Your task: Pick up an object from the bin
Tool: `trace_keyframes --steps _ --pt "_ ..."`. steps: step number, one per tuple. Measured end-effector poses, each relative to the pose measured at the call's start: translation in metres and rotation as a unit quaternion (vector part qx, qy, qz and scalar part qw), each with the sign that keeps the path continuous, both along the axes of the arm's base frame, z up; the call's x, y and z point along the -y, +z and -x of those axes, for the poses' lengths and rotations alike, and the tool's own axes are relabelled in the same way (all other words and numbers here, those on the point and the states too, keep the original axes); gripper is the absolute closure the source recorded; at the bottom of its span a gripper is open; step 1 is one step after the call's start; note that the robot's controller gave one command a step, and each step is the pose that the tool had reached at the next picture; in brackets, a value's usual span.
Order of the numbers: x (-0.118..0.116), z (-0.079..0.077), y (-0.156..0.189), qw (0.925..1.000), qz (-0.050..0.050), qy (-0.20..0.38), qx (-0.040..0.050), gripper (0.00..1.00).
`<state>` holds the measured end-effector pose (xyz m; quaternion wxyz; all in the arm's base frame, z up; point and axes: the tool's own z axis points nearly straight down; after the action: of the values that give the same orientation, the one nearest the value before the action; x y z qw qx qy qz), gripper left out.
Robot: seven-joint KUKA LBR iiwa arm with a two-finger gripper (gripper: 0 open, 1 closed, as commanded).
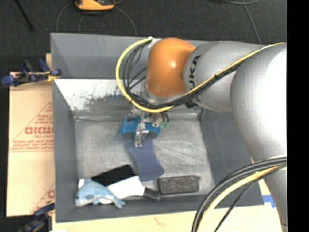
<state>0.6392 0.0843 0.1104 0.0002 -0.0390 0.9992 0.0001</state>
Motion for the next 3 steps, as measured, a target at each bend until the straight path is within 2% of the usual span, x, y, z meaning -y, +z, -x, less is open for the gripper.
trace_keyframes --steps 3 --pt "0.0 0.001 0.037 1.0 0.0 -0.001 -0.0018 1.0"
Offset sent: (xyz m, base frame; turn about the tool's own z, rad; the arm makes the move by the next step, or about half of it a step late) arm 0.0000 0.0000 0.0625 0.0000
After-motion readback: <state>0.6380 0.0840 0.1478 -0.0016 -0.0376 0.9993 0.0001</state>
